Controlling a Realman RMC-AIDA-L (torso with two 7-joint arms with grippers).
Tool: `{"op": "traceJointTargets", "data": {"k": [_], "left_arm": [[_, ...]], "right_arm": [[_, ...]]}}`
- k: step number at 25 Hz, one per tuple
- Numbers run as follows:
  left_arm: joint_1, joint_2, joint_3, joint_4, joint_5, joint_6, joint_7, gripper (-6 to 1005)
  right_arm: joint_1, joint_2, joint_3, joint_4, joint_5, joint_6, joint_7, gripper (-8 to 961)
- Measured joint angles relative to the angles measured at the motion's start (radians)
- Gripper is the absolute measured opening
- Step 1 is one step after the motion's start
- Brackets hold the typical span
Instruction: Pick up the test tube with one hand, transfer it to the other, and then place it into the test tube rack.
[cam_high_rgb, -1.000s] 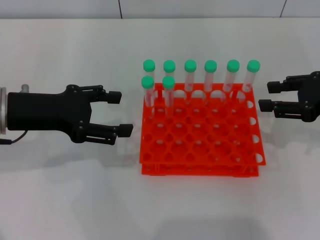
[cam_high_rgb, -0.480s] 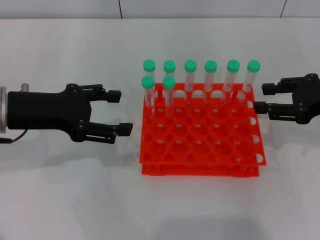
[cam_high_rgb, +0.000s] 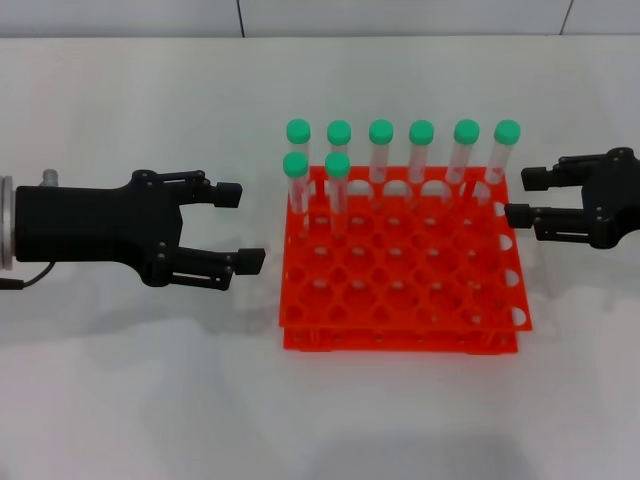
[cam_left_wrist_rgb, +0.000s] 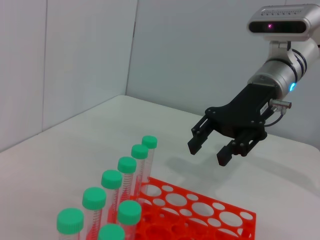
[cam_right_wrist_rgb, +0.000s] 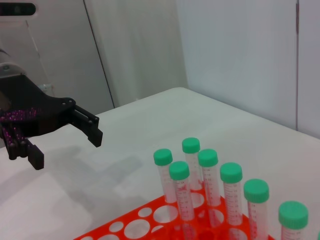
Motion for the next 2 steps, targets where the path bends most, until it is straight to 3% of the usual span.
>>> {"op": "traceJointTargets", "data": {"k": [2], "left_arm": [[0.000, 0.000, 0.000, 0.000, 0.000, 0.000, 0.001, 880]], "right_arm": [[-0.002, 0.001, -0.001, 0.000, 0.002, 0.000, 0.000, 538]]}}
